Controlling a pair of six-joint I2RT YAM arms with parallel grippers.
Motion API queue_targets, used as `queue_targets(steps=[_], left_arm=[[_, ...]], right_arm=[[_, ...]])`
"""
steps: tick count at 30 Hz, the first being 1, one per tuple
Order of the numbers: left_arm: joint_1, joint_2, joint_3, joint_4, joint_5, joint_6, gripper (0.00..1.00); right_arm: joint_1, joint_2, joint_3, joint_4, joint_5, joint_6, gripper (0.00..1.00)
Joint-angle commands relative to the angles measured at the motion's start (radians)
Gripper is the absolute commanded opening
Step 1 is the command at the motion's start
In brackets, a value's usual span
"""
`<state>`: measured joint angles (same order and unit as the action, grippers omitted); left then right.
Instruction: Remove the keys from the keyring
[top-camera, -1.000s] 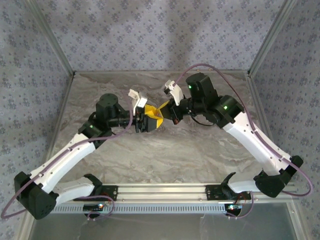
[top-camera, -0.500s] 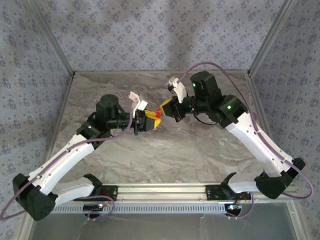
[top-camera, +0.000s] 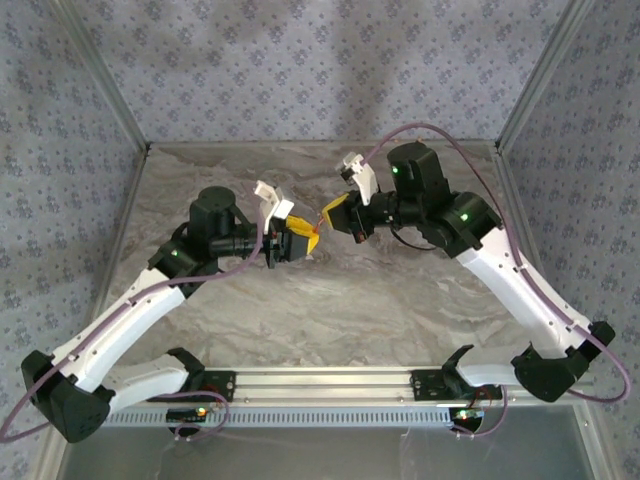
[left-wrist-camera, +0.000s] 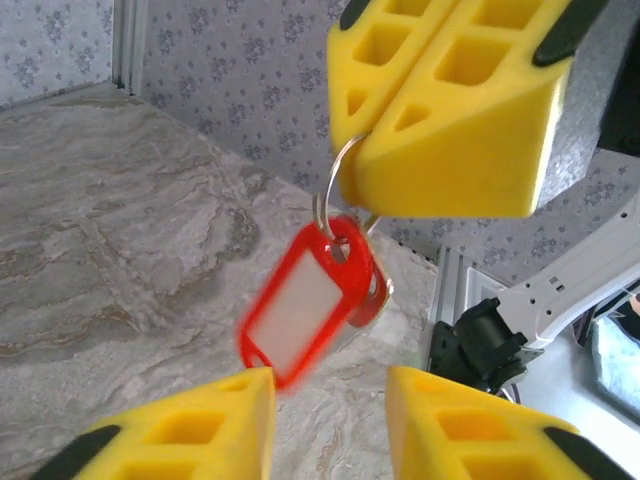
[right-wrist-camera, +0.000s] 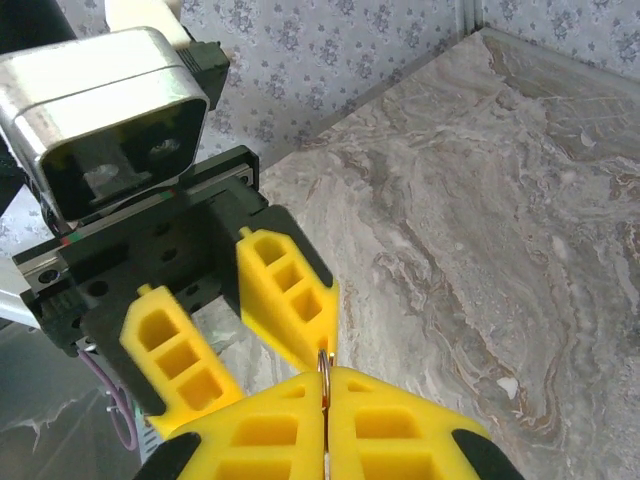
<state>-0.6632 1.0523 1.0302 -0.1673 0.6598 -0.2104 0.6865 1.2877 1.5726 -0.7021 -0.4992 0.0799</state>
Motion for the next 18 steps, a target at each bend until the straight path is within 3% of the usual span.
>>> queue_targets(steps=[1,8,18], left_arm=[[-0.004,-0.025,0.002,0.036,0.001,0.004,0.41],[-0.013,-0.003,0.005,0.133,0.050,-0.028,0.61],[-0.053,0.059,0.044,0.161,0.060,-0.023,0.63]], right_arm=[[-0.005,-0.027,-0.005,0.031,-0.036,0.027,0.08],[-0.005,-0.028,-0.012,0.042,-0.054,0.040,0.08],[-0.005,-0.034,-0.025,0.073,-0.070,0.055,0.09]])
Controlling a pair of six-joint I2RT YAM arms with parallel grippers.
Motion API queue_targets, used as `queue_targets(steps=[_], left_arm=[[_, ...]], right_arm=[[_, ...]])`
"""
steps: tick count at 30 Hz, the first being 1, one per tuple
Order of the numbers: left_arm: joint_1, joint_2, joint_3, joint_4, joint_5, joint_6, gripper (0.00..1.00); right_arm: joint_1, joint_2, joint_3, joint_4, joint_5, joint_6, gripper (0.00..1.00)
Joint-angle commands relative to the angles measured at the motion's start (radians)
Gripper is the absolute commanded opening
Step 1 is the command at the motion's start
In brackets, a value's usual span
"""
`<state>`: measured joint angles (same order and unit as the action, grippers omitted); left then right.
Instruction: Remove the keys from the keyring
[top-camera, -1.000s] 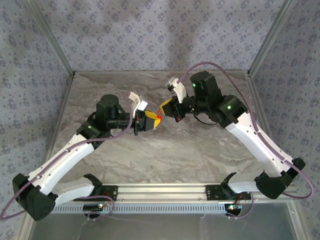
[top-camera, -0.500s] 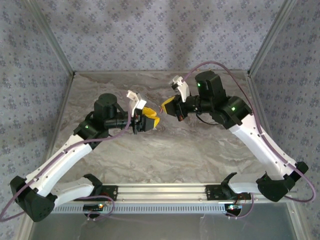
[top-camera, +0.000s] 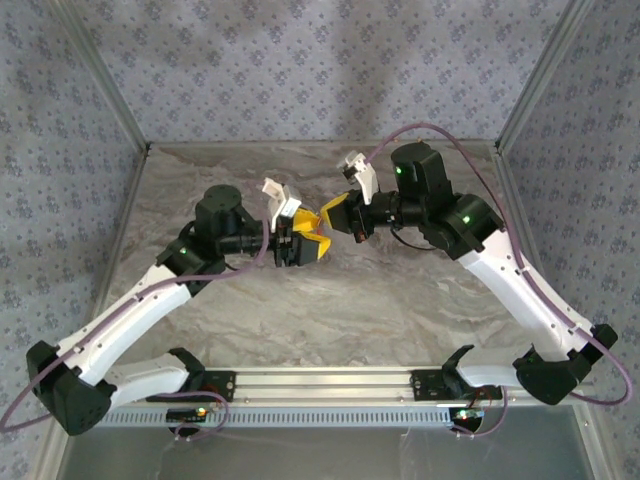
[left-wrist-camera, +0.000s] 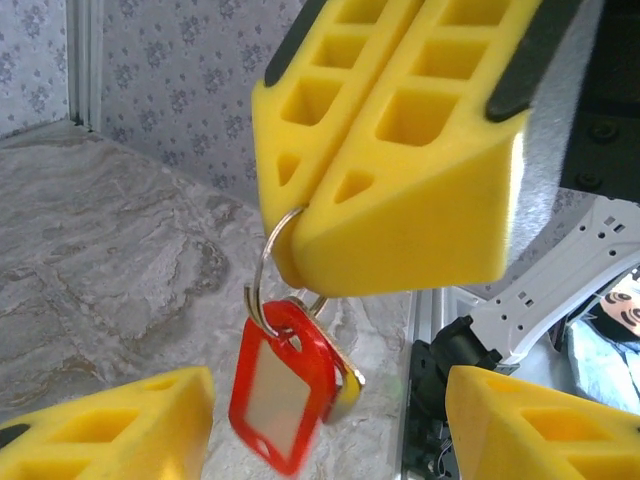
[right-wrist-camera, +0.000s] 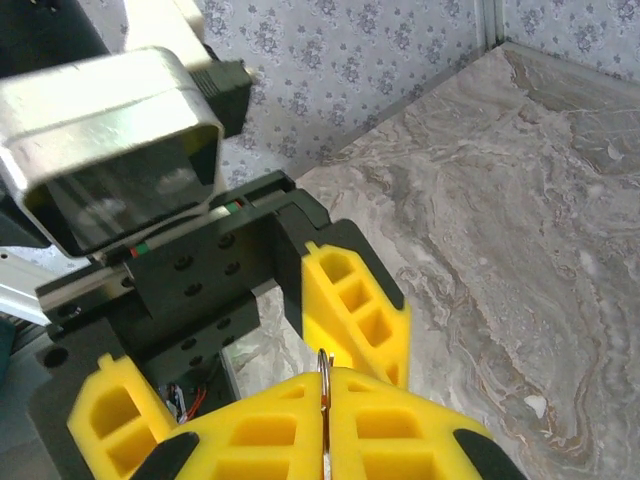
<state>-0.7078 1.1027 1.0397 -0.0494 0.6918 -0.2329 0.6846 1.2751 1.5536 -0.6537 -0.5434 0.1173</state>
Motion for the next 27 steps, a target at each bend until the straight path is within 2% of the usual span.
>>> queue_targets(steps=[1,3,15,18,22,27], left_arm=[[-0.009,0.013,0.036,0.048,0.026,0.000,0.63],[-0.009,0.018,0.040,0.049,0.028,-0.002,0.60],[-0.009,-0.039,0.031,-0.045,0.002,0.049,0.27],[-0.010,-0.047,0.033,-0.063,-0.004,0.056,0.22],[-0.010,-0.047,0.033,-0.080,0.000,0.065,0.07],[-0.010,-0.053,0.034,-0.097,-0.012,0.073,0.03]], right_arm=[[-0.003,-0.020,-0.006,0.026,-0.027,0.018,0.08],[-0.003,-0.023,-0.009,0.022,-0.028,0.019,0.09],[-0.014,-0.038,-0.024,0.016,-0.023,0.018,0.09],[-0.014,-0.040,-0.026,0.022,-0.023,0.021,0.09],[-0.014,-0.045,-0.029,0.028,-0.022,0.024,0.09],[-0.015,-0.051,-0.029,0.019,-0.018,0.022,0.09]])
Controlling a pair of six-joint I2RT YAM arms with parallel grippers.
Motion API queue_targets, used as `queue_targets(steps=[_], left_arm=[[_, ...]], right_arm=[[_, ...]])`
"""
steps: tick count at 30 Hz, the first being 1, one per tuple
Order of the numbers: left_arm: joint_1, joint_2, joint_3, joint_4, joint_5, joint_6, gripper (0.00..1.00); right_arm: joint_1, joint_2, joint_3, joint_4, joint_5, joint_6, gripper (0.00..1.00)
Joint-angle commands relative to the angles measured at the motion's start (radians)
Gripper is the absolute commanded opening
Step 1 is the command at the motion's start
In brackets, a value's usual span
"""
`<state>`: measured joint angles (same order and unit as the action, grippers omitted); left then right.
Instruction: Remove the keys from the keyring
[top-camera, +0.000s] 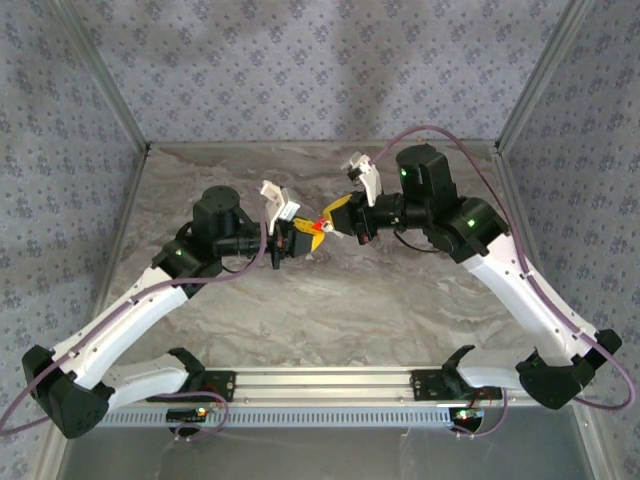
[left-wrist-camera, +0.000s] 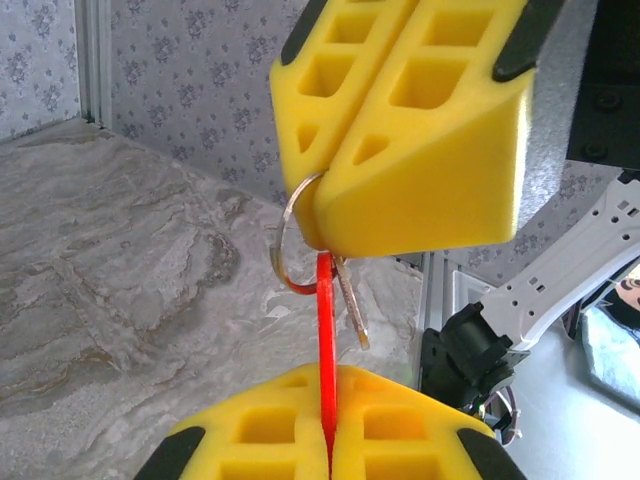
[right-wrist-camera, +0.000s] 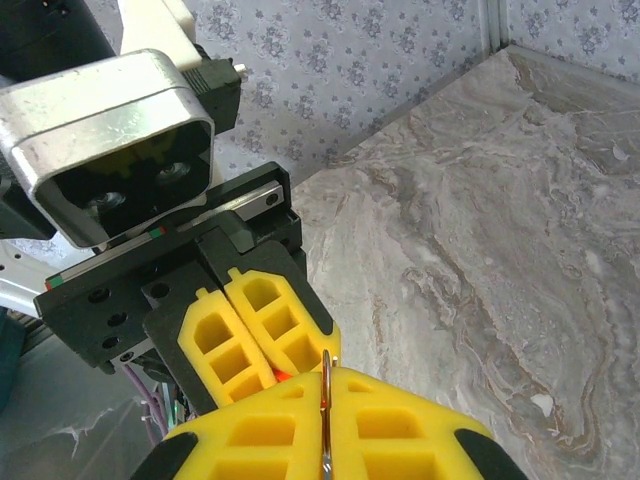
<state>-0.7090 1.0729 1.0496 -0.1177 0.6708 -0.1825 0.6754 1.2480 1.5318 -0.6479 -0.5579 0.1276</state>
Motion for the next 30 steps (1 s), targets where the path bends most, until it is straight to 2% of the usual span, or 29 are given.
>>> queue_targets(steps=[1,9,10,13,14,19,23,30], left_arm=[[-0.008,-0.025,0.025,-0.037,0.003,0.027,0.02],[-0.008,-0.009,0.090,-0.161,-0.073,0.088,0.00],[-0.008,-0.003,0.105,-0.184,-0.080,0.096,0.00],[-0.009,0.027,0.157,-0.259,-0.103,0.122,0.00],[-0.009,0.039,0.176,-0.288,-0.110,0.130,0.00],[-0.007,0.101,0.259,-0.398,-0.116,0.153,0.00],[-0.001,0.142,0.311,-0.444,-0.103,0.155,0.00],[0.016,0.197,0.387,-0.480,-0.043,0.137,0.00]], right_arm=[[-0.007,-0.025,-0.009,0.011,-0.004,0.010,0.09],[-0.035,-0.035,-0.076,0.075,-0.046,0.048,0.10],[-0.041,-0.035,-0.087,0.085,-0.048,0.054,0.14],[-0.069,-0.048,-0.125,0.117,-0.043,0.087,0.36],[-0.085,-0.059,-0.145,0.131,-0.046,0.094,0.40],[-0.148,-0.142,-0.267,0.241,-0.044,0.131,0.41],[-0.187,-0.213,-0.416,0.409,-0.067,0.187,0.43],[-0.184,-0.307,-0.626,0.662,0.027,0.174,0.49]])
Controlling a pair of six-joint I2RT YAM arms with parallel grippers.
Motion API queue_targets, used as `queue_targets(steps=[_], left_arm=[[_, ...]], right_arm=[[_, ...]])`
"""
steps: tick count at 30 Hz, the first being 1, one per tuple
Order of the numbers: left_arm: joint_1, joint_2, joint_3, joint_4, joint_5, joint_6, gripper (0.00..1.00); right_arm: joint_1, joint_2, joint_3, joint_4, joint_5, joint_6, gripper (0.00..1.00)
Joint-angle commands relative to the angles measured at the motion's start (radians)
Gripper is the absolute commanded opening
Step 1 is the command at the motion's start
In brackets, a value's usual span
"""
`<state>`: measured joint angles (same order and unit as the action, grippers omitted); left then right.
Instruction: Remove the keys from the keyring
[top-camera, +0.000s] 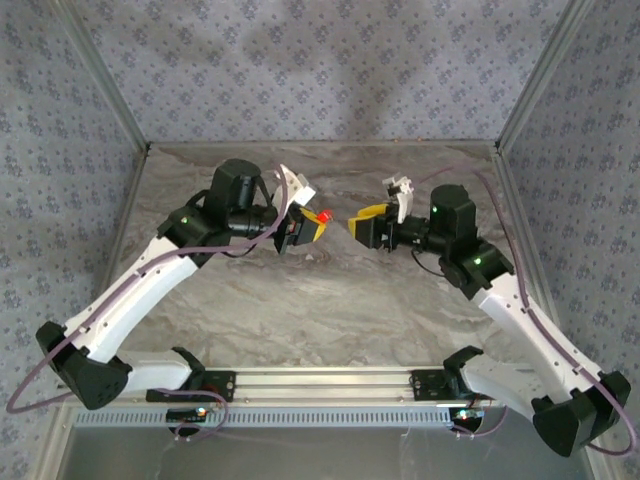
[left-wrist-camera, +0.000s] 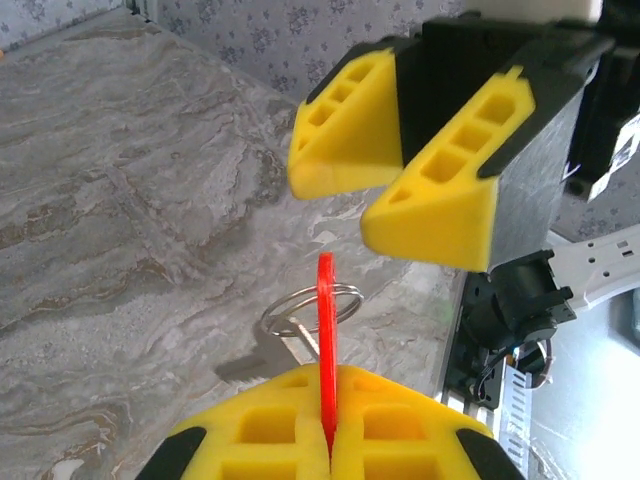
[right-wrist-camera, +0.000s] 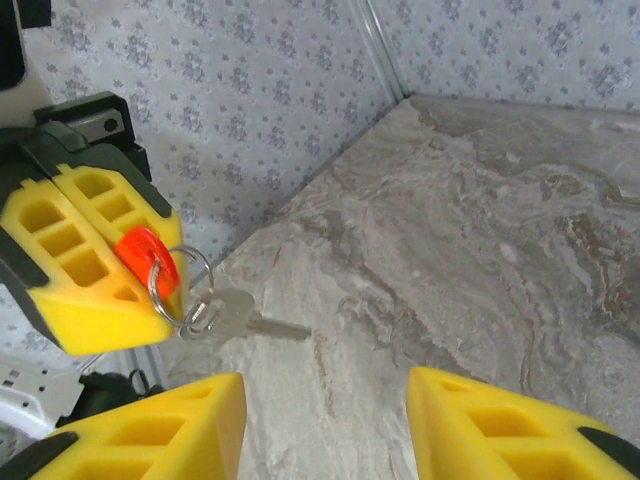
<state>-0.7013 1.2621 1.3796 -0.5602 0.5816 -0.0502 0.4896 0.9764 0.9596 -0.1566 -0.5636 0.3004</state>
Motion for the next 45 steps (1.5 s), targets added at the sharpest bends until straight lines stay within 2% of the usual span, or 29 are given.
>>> queue_targets(steps=[1,4,8,14,20,29,34,45], left_arm=[[0.010,0.014,0.067,-0.042,0.056,0.003,0.00],[0.014,0.019,0.081,-0.039,0.085,0.000,0.00],[0.023,0.020,0.092,-0.031,0.123,-0.005,0.00],[0.032,0.023,0.105,-0.016,0.188,-0.020,0.00],[0.036,0.019,0.107,0.027,0.284,-0.042,0.00],[0.037,0.020,0.129,0.060,0.318,-0.075,0.00],[0.038,0.018,0.127,0.085,0.337,-0.097,0.00],[0.037,0.008,0.113,0.112,0.359,-0.129,0.00]], right_arm=[[0.001,-0.048,-0.085,0.207,0.039,0.002,0.49],[-0.016,-0.064,-0.114,0.224,0.019,0.015,0.52],[-0.059,-0.050,-0.130,0.325,-0.144,0.099,0.53],[-0.056,-0.035,-0.146,0.453,-0.245,0.142,0.71],[-0.044,-0.005,-0.144,0.572,-0.315,0.182,0.74],[0.032,0.022,-0.130,0.605,-0.357,0.147,0.72],[0.065,0.025,-0.108,0.568,-0.334,0.101,0.71],[0.101,0.050,-0.076,0.595,-0.306,0.105,0.64]])
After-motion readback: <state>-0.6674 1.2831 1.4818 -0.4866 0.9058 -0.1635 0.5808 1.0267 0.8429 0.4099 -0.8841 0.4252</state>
